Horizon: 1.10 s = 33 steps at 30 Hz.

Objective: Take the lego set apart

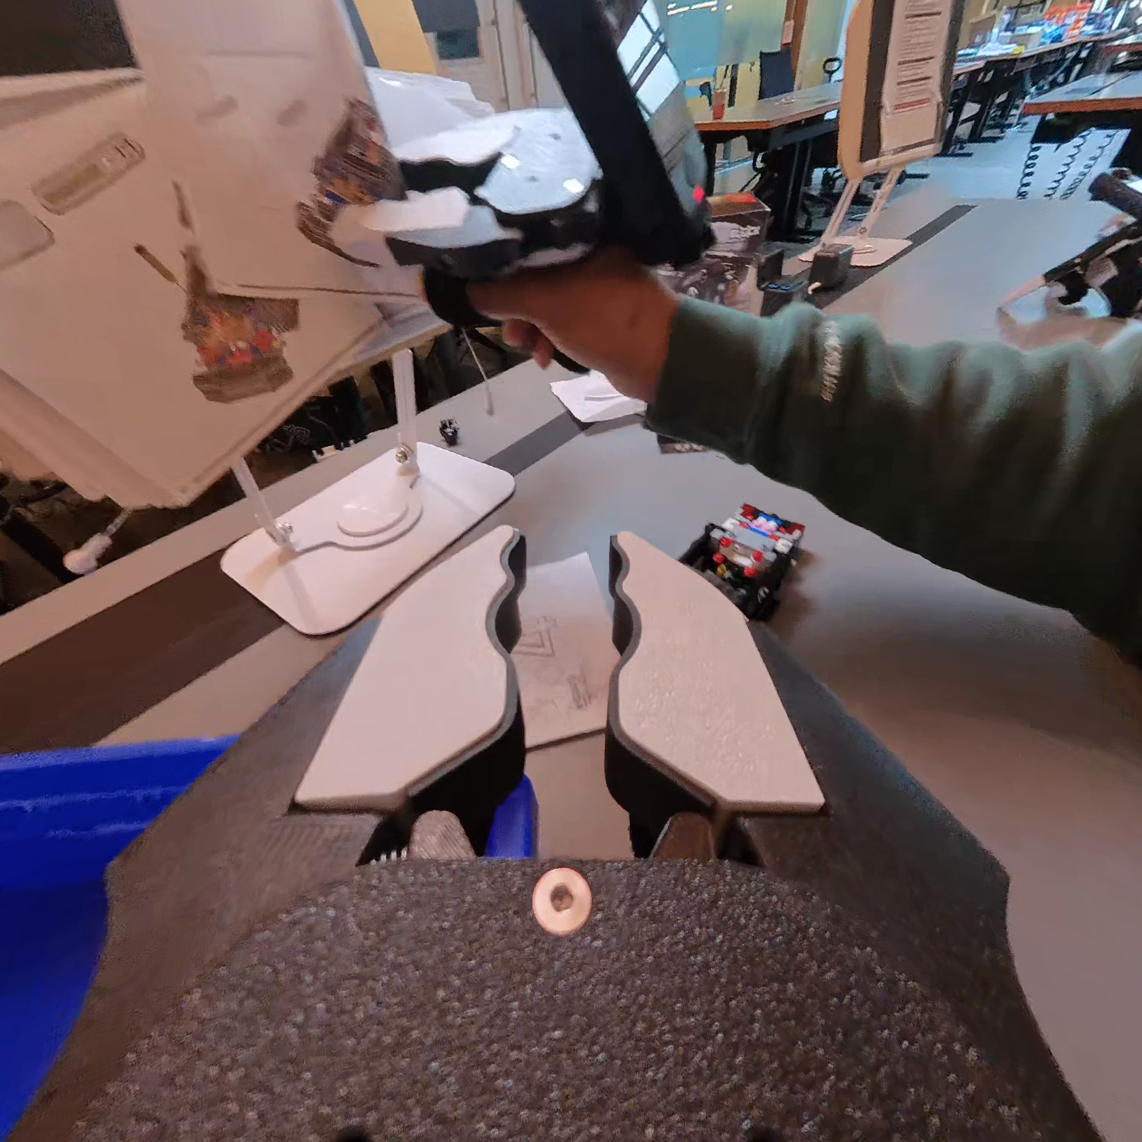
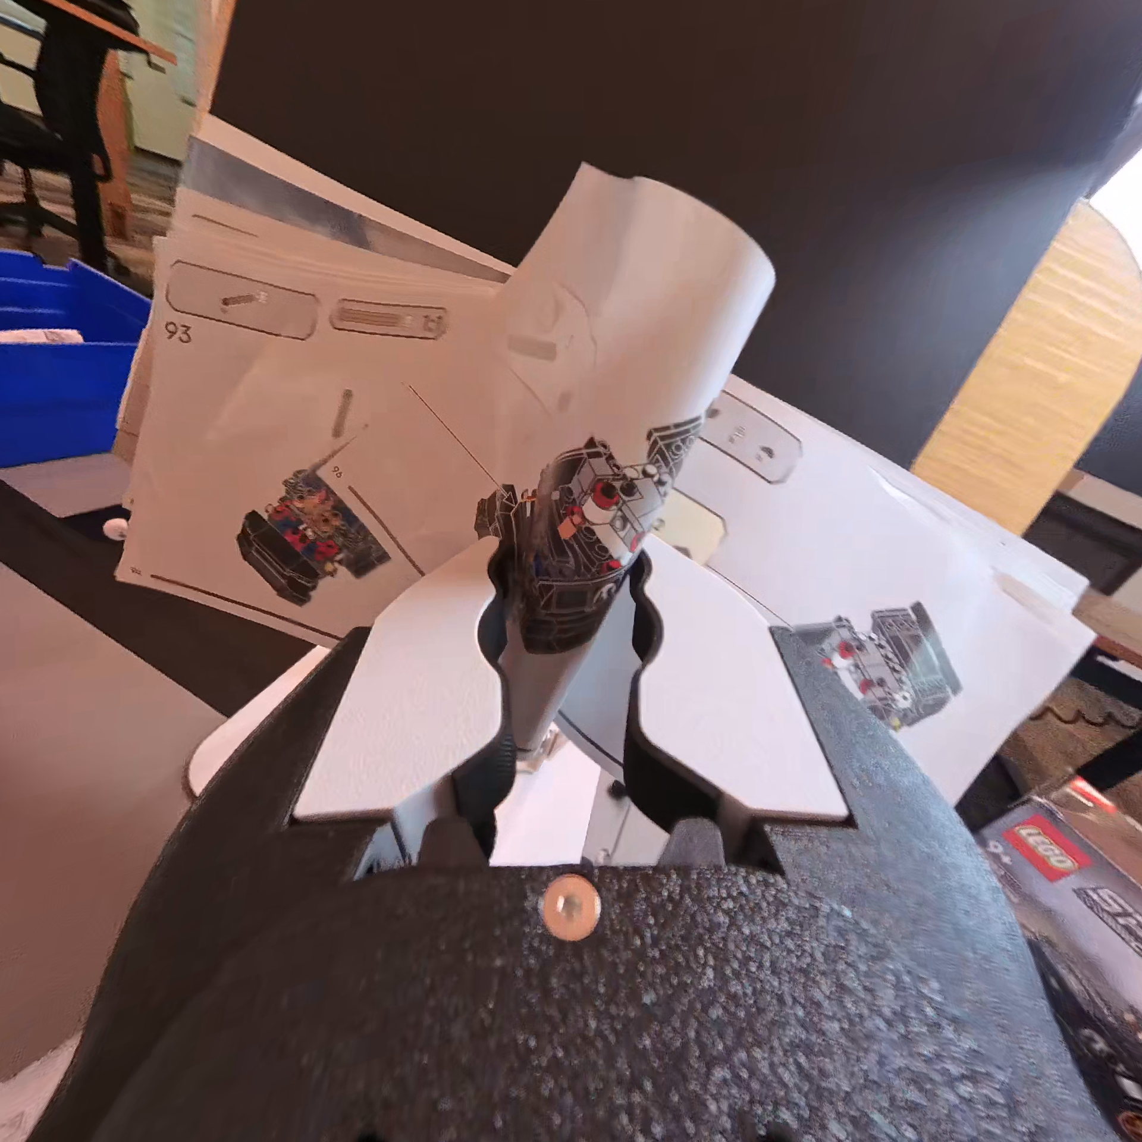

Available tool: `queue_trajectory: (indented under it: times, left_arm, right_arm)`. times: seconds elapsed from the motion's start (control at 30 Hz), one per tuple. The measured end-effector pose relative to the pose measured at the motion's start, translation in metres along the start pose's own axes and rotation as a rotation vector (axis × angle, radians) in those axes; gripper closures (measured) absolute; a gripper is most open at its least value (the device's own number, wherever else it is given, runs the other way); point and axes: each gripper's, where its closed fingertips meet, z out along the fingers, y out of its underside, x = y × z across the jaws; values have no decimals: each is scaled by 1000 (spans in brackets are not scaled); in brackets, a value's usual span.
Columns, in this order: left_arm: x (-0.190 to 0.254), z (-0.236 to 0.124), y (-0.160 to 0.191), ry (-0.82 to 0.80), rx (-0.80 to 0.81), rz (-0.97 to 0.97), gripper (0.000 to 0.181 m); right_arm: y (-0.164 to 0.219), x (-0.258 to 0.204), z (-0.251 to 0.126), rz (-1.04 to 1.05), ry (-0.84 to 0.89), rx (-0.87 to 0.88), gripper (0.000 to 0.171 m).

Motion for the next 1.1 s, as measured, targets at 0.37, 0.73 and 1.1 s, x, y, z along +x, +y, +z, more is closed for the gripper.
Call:
queue_trajectory:
  times: [0.37,0.73,1.1]
  left_arm:
    - [-100,130,-53,-21,-169,-181,141]
    - [-49,242,-79,-18,-208,162,139]
    - [-50,264,-73,-2,-226,112,145]
  right_arm:
    - [20,51,-16,130,-19,-15,138]
    - [62,140,-42,333,136,-66,138]
    - [-32,77,-88,93,-228,268,171]
